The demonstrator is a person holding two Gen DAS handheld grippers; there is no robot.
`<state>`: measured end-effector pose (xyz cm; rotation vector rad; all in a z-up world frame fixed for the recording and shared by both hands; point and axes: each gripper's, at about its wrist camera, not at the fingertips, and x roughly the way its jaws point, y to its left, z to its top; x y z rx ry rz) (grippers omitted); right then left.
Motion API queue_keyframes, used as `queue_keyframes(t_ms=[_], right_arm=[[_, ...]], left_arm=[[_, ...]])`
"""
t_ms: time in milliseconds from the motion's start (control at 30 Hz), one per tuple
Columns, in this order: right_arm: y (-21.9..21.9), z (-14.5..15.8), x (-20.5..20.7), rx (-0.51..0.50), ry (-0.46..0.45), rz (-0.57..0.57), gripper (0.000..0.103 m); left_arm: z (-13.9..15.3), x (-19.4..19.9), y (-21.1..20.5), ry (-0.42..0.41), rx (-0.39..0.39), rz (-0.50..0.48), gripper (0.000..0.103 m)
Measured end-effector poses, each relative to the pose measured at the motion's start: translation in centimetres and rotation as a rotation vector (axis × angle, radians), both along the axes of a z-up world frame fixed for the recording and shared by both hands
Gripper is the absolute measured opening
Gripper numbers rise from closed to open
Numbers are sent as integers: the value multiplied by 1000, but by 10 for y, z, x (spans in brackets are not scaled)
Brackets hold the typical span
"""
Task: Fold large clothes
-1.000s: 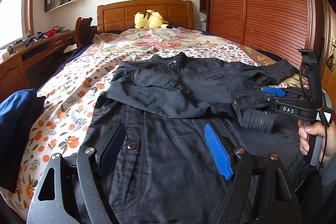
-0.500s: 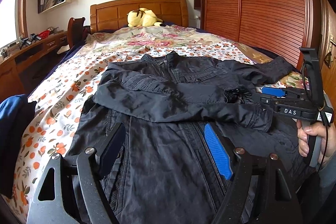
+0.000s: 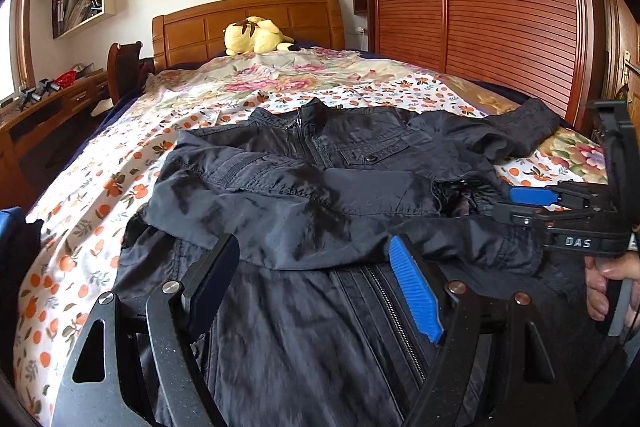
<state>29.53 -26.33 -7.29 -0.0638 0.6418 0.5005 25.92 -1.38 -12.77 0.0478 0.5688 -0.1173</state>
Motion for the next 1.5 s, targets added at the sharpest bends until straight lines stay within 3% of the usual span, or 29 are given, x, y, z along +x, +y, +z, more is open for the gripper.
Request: queue_keyframes(t_ms=[267,433,567,633,733,1300,1500], right_arm=[[9,-3,-2,-38,-16,16,55],[18,8,9,-62,-46,16,54],[34,13,22,-127,-81,31,40],[42,5,27,-182,-79,43,14],[37,0,27,-204,-69,39,3],[-1,18,-12,-263,-101,-46,2],[0,11,-33,-305,-112,-59,2]], left_arm=[[-16,6,8,34,-62,-30,78],[-18,5,5,30,-57,-39,78],[-23,5,-1,38,-26,-39,78],[-23,5,-2,35,-20,-41,78],[-23,4,0,33,-29,-44,78],[-27,8,4,61,-50,-32,78],[-27,8,7,66,-61,-48,78]])
